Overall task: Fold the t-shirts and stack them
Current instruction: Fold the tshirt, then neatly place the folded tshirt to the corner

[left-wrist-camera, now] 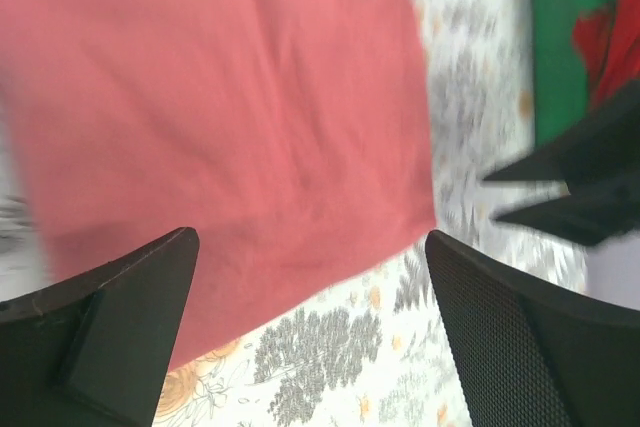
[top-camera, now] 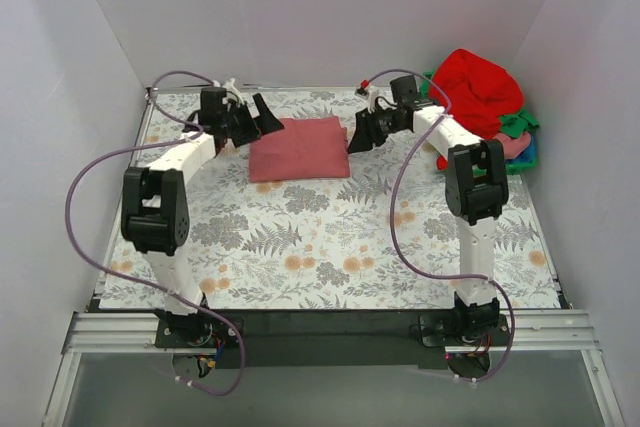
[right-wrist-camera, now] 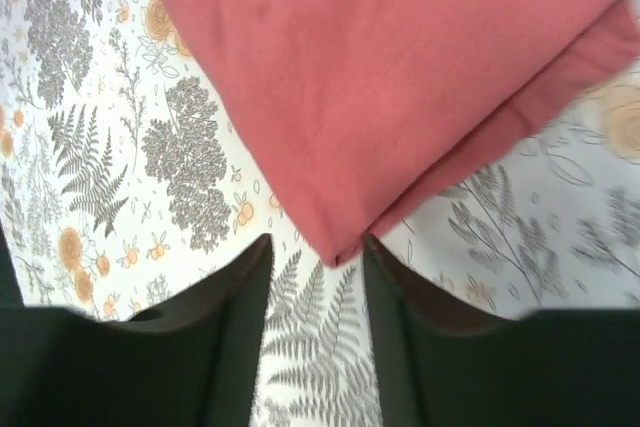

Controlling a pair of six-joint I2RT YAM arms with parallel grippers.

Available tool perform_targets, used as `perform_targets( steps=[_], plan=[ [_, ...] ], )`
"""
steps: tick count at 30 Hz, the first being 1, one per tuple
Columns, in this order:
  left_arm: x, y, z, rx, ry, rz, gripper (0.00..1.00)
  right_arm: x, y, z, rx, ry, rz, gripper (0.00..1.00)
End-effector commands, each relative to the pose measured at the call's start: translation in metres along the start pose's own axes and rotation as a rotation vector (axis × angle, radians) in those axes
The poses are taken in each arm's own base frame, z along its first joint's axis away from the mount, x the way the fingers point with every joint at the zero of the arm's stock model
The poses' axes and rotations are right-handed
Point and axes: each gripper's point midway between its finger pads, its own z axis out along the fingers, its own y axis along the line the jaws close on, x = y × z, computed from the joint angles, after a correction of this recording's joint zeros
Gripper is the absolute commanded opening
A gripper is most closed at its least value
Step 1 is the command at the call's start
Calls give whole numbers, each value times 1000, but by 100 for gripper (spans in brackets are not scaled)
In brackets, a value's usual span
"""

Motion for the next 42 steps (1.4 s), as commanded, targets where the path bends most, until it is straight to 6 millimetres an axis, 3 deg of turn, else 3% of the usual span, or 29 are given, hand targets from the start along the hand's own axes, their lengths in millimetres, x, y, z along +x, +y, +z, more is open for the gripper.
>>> perform_targets(
  steps=[1, 2, 3, 4, 6, 7, 8, 9, 10, 13, 14, 15, 21, 22, 24, 28, 29, 31, 32, 34, 35, 38, 39, 40, 42],
  plan=[
    [-77, 7, -71, -230, -304, 118, 98, -42, 33, -63, 76, -47, -245, 52],
    [-76, 16, -74, -251, -306, 100, 98, -40, 36, -69, 91, -40, -268, 55],
    [-72, 24, -75, -245, -289, 79, 98, -23, 32, -70, 111, -8, -264, 63],
    [-69, 38, -78, -241, -264, 31, 98, -23, 43, -80, 124, -15, -293, 66],
    [-47, 43, -56, -164, -145, -31, 98, -9, 50, -85, 124, 1, -304, 73],
    [-47, 58, -58, -165, -118, -69, 98, 8, 58, -90, 119, 18, -319, 74],
    [-44, 67, -43, -154, -79, -73, 98, 15, 61, -93, 118, 24, -327, 76],
    [-39, 64, -36, -115, -40, -79, 98, 15, 72, -102, 122, 10, -361, 77],
    [-37, 66, -28, -99, -17, -84, 98, 36, 73, -99, 109, 38, -357, 79],
    [-36, 82, -5, -107, 23, -101, 96, 47, 89, -104, 78, 15, -401, 83],
    [-46, 81, -3, -108, 8, -91, 95, 59, 92, -102, 61, 23, -392, 83],
    [-40, 92, 6, -123, 29, -102, 95, 59, 98, -103, 36, 6, -401, 83],
    [-41, 91, 25, -109, 81, -96, 85, 72, 100, -96, -20, 14, -380, 83],
    [-22, 85, 37, -105, 141, -100, 82, 73, 101, -95, -26, 15, -380, 83],
    [-12, 84, 45, -102, 180, -101, 80, 77, 101, -95, -34, 16, -375, 83],
    [12, 88, 58, -174, 249, -89, 67, 76, 99, -98, -32, 5, -375, 83],
    [19, 96, 62, -210, 266, -87, 58, 76, 100, -99, -34, 3, -376, 83],
    [25, 94, 64, -217, 294, -80, 49, 76, 100, -101, -36, -4, -372, 83],
    [28, 94, 65, -214, 305, -80, 26, 76, 100, -101, -36, -6, -373, 83],
    [24, 95, 64, -220, 296, -78, 0, 76, 99, -103, -33, -8, -370, 83],
    [16, 95, 61, -234, 274, -71, 0, 76, 99, -103, -31, -9, -371, 83],
    [-10, 119, 49, -363, 197, -51, 0, 75, 98, -105, -28, -13, -369, 83],
    [-27, 124, 43, -404, 156, -26, 0, 74, 98, -107, -25, -18, -371, 82],
    [-41, 143, 32, -488, 120, -21, 0, 74, 97, -107, -25, -19, -368, 82],
    [-64, 159, 17, -577, 65, 28, 0, 74, 98, -109, -26, -24, -367, 82]
  ],
)
